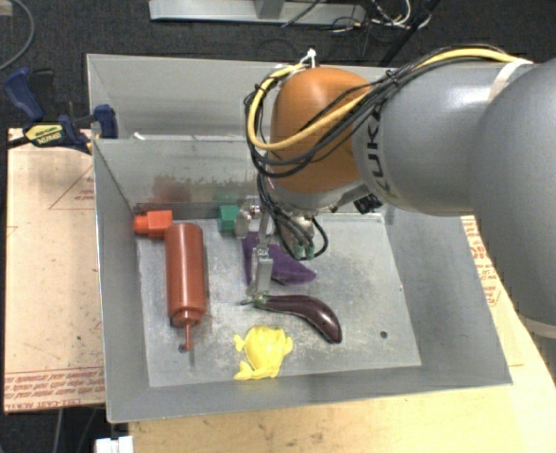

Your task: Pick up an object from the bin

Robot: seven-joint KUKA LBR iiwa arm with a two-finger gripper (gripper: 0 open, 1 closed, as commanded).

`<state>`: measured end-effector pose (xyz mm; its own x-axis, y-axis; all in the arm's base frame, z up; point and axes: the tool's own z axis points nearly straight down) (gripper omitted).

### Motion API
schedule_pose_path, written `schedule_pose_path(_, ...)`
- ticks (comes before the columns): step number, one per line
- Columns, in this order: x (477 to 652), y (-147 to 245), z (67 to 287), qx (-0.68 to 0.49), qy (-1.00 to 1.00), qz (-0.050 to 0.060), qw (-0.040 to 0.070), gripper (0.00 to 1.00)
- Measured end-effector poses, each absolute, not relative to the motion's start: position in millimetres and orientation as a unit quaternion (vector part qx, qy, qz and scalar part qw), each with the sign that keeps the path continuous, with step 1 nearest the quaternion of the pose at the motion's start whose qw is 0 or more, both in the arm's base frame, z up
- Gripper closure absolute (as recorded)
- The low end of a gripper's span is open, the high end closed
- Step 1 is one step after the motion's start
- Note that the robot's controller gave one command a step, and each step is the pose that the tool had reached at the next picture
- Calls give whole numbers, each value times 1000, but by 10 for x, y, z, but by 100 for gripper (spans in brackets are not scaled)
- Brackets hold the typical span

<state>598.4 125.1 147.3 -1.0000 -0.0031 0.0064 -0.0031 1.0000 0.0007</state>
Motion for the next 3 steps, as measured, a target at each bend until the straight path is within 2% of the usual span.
schedule_pose_path(1, 6004, 1246, 1520, 0, -1000, -1, -1, 0)
schedule_pose_path(2, 6012, 1026, 1224, -60, -998, -3, -4, 0)
schedule_pose_path(3, 5514, 491, 1265, -71, -998, -1, 1, 0)
